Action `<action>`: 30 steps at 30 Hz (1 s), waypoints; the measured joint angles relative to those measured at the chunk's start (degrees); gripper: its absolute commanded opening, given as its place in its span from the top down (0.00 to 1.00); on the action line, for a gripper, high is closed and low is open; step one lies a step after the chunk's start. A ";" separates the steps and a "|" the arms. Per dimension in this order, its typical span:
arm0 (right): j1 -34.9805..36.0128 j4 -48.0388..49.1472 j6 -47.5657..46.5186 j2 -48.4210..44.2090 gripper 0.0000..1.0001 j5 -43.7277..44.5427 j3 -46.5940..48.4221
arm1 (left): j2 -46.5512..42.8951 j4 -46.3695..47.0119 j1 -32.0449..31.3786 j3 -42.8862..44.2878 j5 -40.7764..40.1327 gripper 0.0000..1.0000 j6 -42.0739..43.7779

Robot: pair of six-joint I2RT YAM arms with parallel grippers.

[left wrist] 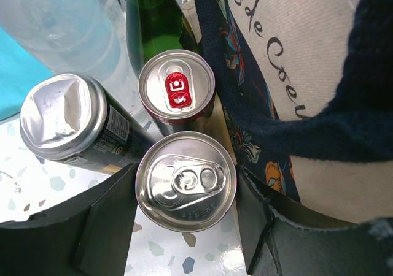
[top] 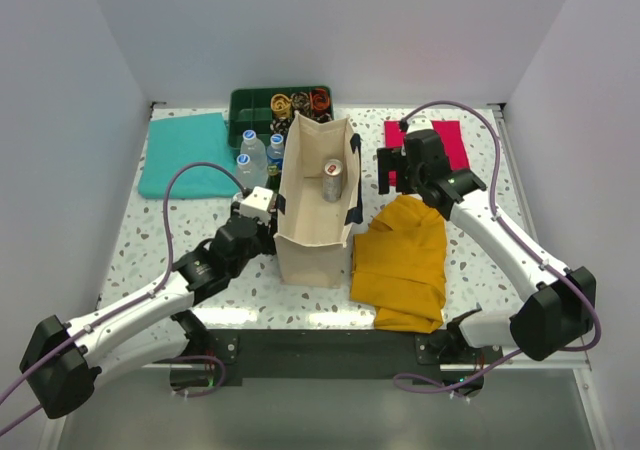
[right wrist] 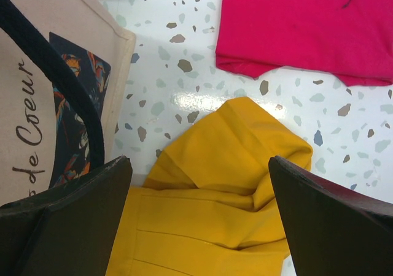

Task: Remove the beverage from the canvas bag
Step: Place the drink at the center of the board, then take out the drink from the canvas bag.

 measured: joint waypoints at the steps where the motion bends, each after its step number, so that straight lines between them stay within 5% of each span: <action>1: 0.00 0.00 -0.02 0.00 0.02 0.02 0.00 | 0.00 0.00 0.00 0.00 0.00 0.49 0.00; 12: 0.00 0.00 -0.02 -0.02 0.02 0.13 0.02 | -1.25 -0.96 0.00 2.19 -1.14 0.04 -0.13; 30: 0.00 0.02 -0.04 -0.11 0.02 0.39 0.00 | -4.57 -6.60 0.00 21.14 0.02 0.00 2.86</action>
